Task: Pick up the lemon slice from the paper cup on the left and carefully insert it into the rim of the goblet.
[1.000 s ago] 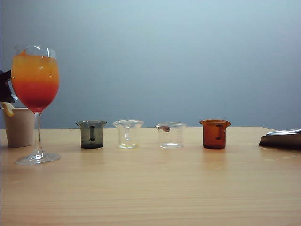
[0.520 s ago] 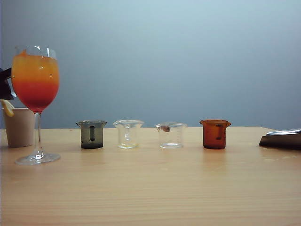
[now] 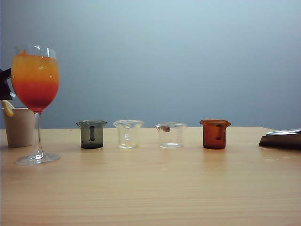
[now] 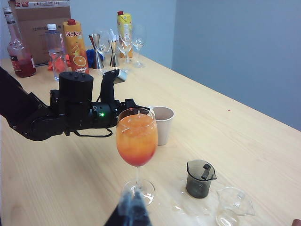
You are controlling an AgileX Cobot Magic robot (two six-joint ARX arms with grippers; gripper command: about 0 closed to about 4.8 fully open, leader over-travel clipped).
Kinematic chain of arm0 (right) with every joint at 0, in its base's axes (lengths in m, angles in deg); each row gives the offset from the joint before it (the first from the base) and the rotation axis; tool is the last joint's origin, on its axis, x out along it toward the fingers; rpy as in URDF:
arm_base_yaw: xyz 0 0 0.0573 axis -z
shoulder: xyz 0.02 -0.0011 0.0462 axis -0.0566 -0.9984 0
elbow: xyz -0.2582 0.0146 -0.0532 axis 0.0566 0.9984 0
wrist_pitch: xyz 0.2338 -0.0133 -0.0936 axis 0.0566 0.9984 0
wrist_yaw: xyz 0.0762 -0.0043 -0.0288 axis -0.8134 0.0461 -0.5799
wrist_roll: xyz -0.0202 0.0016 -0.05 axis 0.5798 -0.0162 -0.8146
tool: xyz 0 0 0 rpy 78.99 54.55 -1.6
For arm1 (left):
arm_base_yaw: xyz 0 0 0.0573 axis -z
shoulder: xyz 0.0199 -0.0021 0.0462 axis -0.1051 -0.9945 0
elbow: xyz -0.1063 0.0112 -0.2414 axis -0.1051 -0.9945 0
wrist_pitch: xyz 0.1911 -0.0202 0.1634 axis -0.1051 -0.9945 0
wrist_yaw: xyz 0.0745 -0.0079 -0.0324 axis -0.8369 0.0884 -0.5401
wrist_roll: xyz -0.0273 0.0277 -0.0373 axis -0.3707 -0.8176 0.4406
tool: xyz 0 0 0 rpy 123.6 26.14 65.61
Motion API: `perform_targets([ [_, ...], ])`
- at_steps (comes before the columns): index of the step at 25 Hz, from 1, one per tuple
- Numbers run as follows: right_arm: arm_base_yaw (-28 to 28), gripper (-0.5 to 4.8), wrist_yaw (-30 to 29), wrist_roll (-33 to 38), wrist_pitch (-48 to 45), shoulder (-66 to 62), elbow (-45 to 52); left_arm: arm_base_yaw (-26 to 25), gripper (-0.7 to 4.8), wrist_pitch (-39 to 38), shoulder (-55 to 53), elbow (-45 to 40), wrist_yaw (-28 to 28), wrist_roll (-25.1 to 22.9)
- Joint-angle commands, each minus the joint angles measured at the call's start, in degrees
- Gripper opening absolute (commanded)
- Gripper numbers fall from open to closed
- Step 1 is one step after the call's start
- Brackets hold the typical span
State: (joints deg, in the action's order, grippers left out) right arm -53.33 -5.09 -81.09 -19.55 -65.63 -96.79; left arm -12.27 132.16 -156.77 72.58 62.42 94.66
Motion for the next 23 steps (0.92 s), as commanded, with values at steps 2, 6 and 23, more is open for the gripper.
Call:
perform_targets([
  [2,0.0,-0.05,0.0,0.0,-0.6,0.1,-0.3,0.0,1.74,0.1,-0.1,0.1,-0.2,-0.3],
  [6,0.0,-0.05,0.0,0.0,-0.6,0.1,-0.3,0.0,1.74,-0.4,-0.1,0.1,-0.2,-0.4],
  [23,0.0,-0.05,0.0,0.0,-0.6,0.1,-0.3,0.0,1.11,-0.5,-0.1,0.2,-0.2,-1.6],
])
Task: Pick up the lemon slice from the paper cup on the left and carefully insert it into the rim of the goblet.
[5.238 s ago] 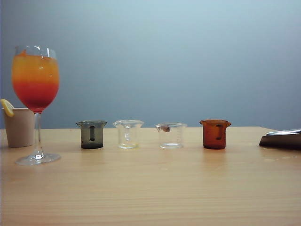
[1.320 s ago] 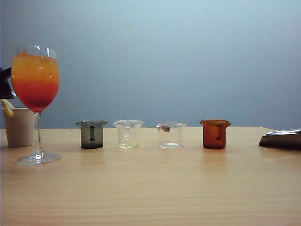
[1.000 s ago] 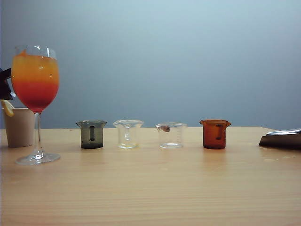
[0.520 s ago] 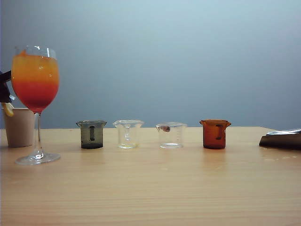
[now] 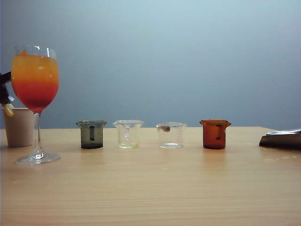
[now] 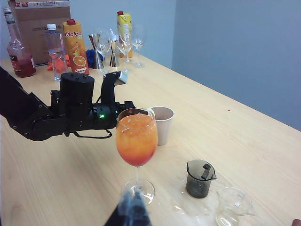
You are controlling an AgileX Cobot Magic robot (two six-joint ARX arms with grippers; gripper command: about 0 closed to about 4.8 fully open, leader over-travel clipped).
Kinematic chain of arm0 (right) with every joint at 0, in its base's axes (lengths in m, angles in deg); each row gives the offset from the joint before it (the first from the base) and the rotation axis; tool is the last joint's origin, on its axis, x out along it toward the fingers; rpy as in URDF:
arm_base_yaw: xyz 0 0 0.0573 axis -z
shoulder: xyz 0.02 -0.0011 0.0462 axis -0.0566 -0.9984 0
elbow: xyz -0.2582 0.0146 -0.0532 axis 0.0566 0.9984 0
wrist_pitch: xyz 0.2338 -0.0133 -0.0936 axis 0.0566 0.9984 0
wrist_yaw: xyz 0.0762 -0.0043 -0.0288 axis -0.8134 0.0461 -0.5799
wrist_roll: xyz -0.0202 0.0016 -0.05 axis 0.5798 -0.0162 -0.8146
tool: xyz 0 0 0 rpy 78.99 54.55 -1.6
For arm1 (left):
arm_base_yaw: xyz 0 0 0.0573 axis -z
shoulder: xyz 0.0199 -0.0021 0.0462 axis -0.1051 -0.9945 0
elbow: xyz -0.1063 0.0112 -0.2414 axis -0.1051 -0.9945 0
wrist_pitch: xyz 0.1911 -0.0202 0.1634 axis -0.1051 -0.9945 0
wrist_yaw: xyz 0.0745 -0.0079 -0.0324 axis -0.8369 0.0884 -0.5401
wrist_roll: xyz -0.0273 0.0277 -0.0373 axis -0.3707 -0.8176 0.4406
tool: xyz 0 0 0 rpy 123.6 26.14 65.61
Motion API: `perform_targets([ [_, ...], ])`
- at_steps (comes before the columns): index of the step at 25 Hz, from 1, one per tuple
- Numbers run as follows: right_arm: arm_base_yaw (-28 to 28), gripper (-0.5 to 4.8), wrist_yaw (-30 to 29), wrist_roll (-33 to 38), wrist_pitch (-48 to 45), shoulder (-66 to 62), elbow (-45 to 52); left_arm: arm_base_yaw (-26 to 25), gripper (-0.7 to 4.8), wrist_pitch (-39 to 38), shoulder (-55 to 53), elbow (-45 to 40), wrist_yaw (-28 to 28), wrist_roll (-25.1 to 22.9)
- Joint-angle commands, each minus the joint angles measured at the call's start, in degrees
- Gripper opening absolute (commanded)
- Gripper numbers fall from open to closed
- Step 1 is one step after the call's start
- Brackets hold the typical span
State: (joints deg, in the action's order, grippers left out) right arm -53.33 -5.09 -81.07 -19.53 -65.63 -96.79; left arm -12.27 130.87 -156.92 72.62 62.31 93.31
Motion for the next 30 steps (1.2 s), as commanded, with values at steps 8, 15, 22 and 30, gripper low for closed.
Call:
perform_targets([
  [8,0.0,-0.05,-0.1,0.0,-0.6,0.1,-0.3,0.0,0.49,0.9,0.1,0.2,0.0,-0.2],
  [15,0.0,-0.05,0.0,0.0,-0.6,0.0,-0.3,0.0,0.15,3.2,0.1,0.2,0.5,-0.2],
  [22,0.0,-0.05,0.0,0.0,-0.6,0.0,-0.3,-0.1,0.15,3.3,0.1,0.3,2.9,-0.2],
  [30,0.0,-0.05,0.0,0.0,-0.6,0.0,-0.3,-0.2,0.15,3.9,1.4,0.4,5.4,-0.7],
])
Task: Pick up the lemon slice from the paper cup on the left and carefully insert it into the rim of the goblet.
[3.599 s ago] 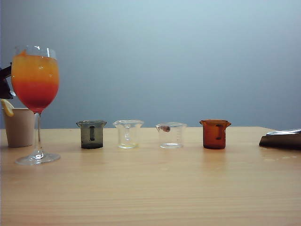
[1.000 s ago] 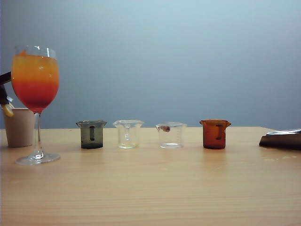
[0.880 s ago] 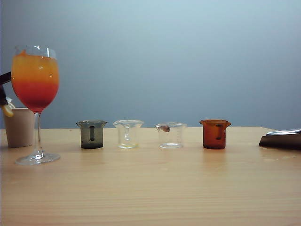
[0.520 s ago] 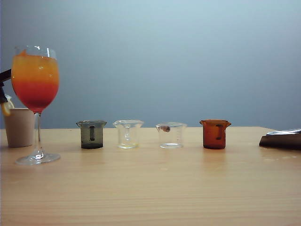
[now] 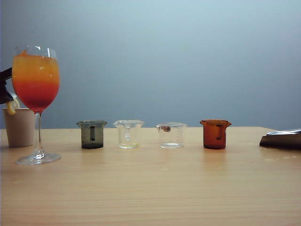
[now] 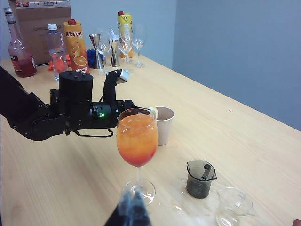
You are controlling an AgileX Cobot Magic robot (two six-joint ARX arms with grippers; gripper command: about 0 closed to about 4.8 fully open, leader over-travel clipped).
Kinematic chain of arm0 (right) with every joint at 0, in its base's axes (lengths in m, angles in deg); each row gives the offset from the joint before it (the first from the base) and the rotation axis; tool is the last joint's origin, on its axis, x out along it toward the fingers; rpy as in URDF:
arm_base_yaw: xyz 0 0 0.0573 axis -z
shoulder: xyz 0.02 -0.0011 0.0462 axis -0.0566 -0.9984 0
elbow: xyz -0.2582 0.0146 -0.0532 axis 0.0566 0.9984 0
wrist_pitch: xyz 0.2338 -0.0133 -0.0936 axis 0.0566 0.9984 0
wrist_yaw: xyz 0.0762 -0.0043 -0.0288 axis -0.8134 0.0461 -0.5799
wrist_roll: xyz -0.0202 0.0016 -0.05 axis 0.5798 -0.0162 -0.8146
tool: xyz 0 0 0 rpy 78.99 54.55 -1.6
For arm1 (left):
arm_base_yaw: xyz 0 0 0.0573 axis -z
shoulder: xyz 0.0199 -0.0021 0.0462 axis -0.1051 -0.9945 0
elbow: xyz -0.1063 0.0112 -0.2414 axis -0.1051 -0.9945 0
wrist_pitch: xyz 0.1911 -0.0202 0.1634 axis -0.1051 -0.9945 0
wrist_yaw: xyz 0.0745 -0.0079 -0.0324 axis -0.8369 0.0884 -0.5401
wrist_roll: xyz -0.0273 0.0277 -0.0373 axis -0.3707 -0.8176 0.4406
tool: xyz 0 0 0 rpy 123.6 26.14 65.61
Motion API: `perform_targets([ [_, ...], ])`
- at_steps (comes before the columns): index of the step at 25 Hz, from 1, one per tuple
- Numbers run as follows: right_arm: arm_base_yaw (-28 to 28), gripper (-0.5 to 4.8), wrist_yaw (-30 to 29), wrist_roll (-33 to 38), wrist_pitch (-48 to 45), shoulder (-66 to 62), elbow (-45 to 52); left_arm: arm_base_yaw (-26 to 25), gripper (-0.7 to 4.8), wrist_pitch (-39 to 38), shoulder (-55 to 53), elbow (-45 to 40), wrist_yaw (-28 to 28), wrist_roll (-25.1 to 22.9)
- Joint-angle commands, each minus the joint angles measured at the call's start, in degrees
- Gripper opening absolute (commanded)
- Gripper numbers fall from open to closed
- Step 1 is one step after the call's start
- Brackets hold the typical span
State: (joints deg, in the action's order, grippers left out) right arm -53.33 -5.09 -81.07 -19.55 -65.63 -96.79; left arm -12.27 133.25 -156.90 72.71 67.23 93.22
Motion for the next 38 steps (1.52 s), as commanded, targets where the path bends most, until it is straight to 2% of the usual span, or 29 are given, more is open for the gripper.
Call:
perform_targets([
  [1,0.0,-0.05,0.0,0.0,-0.6,0.0,-0.3,-0.2,0.15,1.5,1.7,0.3,0.5,-1.4],
  [8,0.0,-0.05,0.0,0.0,-0.6,0.0,-0.3,-0.5,0.15,0.1,6.1,0.3,0.9,-4.0],
  [14,0.0,-0.05,0.0,0.0,-0.6,0.0,-0.3,-1.3,0.15,-3.2,12.2,0.3,8.4,-4.0],
  [20,0.0,-0.05,-0.1,0.0,-0.6,-0.1,-0.3,-3.3,0.15,-5.1,18.7,0.3,19.1,-2.0],
  [21,0.0,-0.05,-0.1,0.0,-0.6,-0.1,-0.3,-4.3,0.14,-5.1,20.8,0.3,23.1,-2.0],
  [25,0.0,-0.05,-0.1,0.0,-0.6,-0.2,-0.3,-6.4,-0.03,-5.2,24.0,0.3,31.0,0.3],
  [28,-0.1,-0.05,-3.5,0.2,-0.6,-0.7,-0.3,-7.7,-0.03,-5.1,25.2,0.4,40.2,1.2],
  [34,-0.3,-0.05,-4.6,0.2,-1.0,-2.4,-0.4,-7.8,-0.03,-5.4,25.3,0.4,48.4,1.4],
  [38,-0.3,-0.05,-4.6,0.2,-1.0,-2.4,-0.4,-10.1,-0.04,-5.5,25.2,0.4,53.0,1.4],
])
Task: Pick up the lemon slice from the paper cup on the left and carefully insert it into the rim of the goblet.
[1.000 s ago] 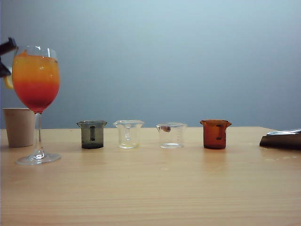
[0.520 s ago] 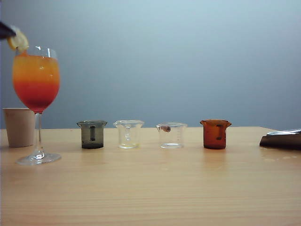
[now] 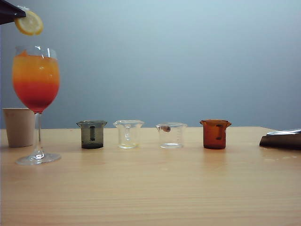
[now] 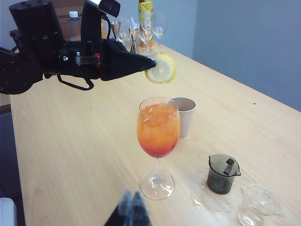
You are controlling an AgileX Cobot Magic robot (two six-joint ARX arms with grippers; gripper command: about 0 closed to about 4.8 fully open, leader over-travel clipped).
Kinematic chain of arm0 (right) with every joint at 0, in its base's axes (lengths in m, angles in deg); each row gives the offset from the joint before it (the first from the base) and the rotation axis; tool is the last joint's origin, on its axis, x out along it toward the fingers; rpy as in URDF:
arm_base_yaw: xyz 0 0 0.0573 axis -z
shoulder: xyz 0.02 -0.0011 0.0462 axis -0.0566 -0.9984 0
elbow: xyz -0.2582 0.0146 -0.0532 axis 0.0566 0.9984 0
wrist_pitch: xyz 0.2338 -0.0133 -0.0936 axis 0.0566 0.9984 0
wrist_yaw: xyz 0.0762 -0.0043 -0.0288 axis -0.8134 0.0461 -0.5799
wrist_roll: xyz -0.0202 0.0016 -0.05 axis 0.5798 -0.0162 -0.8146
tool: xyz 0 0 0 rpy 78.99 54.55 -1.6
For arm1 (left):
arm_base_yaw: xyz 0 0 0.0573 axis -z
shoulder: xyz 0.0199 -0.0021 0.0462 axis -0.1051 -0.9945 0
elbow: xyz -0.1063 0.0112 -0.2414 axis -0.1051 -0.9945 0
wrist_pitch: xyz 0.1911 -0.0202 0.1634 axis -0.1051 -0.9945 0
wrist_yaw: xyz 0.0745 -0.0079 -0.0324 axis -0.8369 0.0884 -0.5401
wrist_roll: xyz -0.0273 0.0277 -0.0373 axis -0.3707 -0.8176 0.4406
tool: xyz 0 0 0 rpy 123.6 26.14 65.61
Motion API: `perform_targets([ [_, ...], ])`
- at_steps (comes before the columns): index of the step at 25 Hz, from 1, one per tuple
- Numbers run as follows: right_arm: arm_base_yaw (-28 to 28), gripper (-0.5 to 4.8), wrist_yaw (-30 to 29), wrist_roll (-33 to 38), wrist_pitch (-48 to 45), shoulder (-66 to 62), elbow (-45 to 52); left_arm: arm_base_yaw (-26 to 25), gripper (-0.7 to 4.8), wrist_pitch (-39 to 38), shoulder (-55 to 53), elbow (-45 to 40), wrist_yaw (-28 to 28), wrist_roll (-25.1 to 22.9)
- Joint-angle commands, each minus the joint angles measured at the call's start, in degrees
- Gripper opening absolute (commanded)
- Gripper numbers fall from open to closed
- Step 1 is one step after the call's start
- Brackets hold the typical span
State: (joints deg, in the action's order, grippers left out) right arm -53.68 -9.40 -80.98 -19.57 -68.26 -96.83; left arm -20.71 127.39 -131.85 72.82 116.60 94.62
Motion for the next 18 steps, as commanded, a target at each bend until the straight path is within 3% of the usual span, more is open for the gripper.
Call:
perform_targets([
  [1,0.0,-0.05,-0.3,0.1,-1.0,0.2,-0.4,-3.3,-0.04,0.3,0.2,0.3,4.7,0.0],
  [7,0.0,-0.05,-0.3,0.1,-1.0,0.2,-0.4,-10.6,-0.05,-0.1,-0.2,0.2,7.7,-1.1],
  [10,0.0,-0.05,-0.3,0.1,-1.0,0.2,-0.4,-10.4,-0.05,-0.1,-1.1,0.2,9.4,-6.1],
  [18,0.0,-0.05,-0.3,0.1,-0.3,0.1,-0.4,-10.4,-0.05,0.6,-5.5,0.3,18.7,-6.1],
])
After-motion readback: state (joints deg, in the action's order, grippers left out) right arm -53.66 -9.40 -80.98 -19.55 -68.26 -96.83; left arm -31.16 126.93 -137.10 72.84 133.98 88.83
